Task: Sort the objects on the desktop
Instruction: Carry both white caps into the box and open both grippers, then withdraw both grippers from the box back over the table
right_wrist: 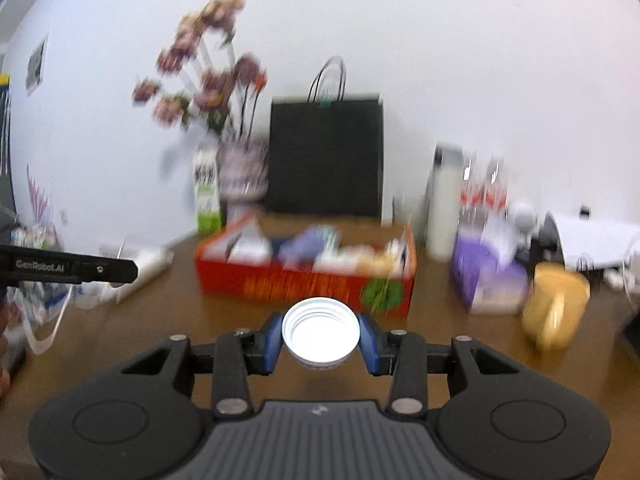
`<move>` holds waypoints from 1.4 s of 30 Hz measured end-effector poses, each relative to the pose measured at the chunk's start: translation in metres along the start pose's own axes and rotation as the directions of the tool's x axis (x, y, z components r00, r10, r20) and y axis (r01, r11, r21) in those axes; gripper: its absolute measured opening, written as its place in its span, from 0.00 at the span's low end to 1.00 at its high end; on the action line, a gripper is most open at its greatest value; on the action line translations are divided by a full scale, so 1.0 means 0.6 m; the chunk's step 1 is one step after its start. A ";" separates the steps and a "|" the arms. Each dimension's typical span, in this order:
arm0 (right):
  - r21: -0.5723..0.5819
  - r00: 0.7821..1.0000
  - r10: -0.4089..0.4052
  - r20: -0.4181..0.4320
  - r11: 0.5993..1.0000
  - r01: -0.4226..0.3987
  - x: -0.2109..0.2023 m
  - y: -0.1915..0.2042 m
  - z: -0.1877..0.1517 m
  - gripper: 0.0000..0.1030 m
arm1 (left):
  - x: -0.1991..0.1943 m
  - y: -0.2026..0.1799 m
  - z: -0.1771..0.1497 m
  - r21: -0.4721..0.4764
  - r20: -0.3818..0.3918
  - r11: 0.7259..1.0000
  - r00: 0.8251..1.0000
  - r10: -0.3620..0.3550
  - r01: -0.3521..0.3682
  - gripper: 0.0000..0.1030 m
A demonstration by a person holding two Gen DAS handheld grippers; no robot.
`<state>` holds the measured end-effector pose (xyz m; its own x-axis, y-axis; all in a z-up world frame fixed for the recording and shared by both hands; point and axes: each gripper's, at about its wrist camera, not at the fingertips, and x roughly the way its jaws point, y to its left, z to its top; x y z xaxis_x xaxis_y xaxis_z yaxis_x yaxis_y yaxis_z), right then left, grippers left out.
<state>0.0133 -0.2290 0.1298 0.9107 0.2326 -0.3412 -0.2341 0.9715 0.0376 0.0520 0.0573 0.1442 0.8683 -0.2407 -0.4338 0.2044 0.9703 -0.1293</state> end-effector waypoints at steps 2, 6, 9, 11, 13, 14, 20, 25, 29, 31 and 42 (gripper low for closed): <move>0.011 0.999 -0.009 0.034 1.000 0.009 0.033 -0.018 0.046 0.38 | 0.038 0.017 0.055 0.012 0.020 1.000 1.000 0.006 -0.006 0.28; 0.039 0.998 0.012 0.055 0.999 -0.015 0.124 -0.051 0.137 0.38 | 0.128 0.049 0.146 0.001 0.014 1.000 1.000 0.005 -0.005 0.28; 0.073 0.998 0.062 -0.028 0.996 -0.060 0.234 -0.083 0.205 0.38 | 0.224 0.061 0.200 -0.006 -0.049 1.000 0.999 -0.004 0.004 0.28; 0.083 0.987 0.084 -0.140 0.994 -0.073 0.336 -0.096 0.232 0.38 | 0.294 0.070 0.217 -0.008 -0.113 1.000 0.994 -0.003 0.002 0.28; 0.076 0.968 0.054 -0.246 0.996 -0.036 0.436 -0.106 0.235 0.38 | 0.391 0.078 0.215 0.009 -0.230 1.000 0.973 -0.009 0.011 0.29; 0.082 0.952 0.039 -0.303 0.996 -0.014 0.488 -0.113 0.229 0.38 | 0.424 0.085 0.207 0.007 -0.255 1.000 0.967 0.015 -0.014 0.28; 0.085 0.890 0.016 -0.455 0.996 0.025 0.665 -0.118 0.166 0.38 | 0.576 0.126 0.167 -0.025 -0.403 0.999 0.915 0.021 -0.034 0.33; 0.129 0.877 0.015 -0.480 0.990 0.054 0.709 -0.119 0.148 0.62 | 0.597 0.130 0.168 0.003 -0.417 0.999 0.908 0.042 -0.045 0.57; 0.128 0.897 0.007 -0.443 0.990 0.055 0.670 -0.118 0.160 0.63 | 0.562 0.141 0.181 -0.021 -0.390 0.997 0.918 0.065 -0.080 0.65; 0.124 0.912 -0.016 -0.411 0.990 0.073 0.632 -0.111 0.161 0.75 | 0.535 0.143 0.186 -0.037 -0.392 0.994 0.917 0.079 -0.101 0.65; -0.007 0.948 -0.082 -0.306 0.996 0.084 0.420 -0.037 0.135 0.85 | 0.344 0.082 0.132 -0.104 -0.346 0.990 0.937 0.057 -0.099 0.77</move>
<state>0.2754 -0.1884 0.1192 0.7787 0.1271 -0.6144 -0.1593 0.9872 0.0023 0.2773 0.0574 0.1187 0.6687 -0.1781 -0.7219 0.0697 0.9816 -0.1776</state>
